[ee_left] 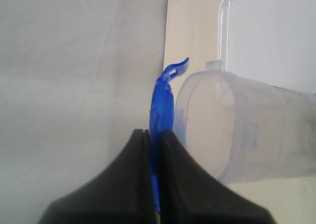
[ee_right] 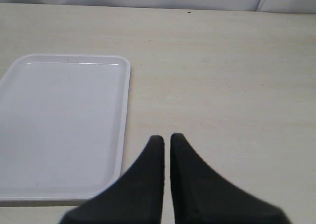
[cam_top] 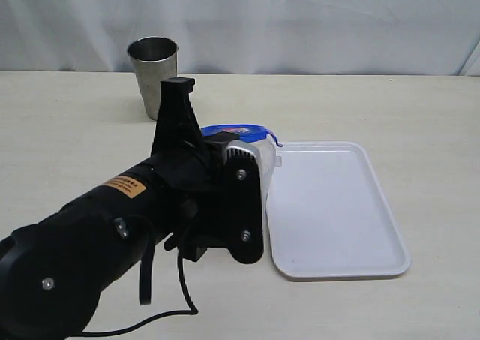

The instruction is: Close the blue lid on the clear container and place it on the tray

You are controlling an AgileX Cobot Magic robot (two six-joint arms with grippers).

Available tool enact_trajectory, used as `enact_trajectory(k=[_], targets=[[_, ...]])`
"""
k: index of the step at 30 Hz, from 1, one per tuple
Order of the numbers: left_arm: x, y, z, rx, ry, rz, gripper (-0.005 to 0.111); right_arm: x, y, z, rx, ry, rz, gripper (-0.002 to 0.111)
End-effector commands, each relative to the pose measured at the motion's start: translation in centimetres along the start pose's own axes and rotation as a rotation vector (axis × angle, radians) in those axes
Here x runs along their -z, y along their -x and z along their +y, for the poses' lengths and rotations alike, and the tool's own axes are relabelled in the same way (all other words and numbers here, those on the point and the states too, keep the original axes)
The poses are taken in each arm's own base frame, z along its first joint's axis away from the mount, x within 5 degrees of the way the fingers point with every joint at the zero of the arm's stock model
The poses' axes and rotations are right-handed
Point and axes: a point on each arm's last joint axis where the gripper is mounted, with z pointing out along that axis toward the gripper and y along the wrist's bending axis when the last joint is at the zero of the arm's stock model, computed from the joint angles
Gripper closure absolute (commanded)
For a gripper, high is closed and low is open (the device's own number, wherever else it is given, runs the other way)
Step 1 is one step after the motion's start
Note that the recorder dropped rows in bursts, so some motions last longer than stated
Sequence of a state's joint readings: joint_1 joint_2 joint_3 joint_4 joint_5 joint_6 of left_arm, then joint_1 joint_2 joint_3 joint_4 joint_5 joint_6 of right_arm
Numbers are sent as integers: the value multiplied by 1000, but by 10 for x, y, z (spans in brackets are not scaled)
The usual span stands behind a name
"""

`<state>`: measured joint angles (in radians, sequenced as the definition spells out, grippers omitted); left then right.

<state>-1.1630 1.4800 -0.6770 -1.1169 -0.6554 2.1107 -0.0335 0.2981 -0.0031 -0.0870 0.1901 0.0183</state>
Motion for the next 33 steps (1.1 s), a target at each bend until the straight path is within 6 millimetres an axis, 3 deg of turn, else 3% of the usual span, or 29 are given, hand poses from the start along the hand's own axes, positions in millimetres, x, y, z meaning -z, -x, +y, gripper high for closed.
enact_trajectory(k=[1,15,33], targets=[[3,3,-3,-26,-7,-7,107,0,0,0,5,3,-6,104],[4,8,-16,9,-148,-66,107,0,0,0,5,3,-6,104],[4,5,-18,84,-176,-25,107,0,0,0,5,3,-6,104]])
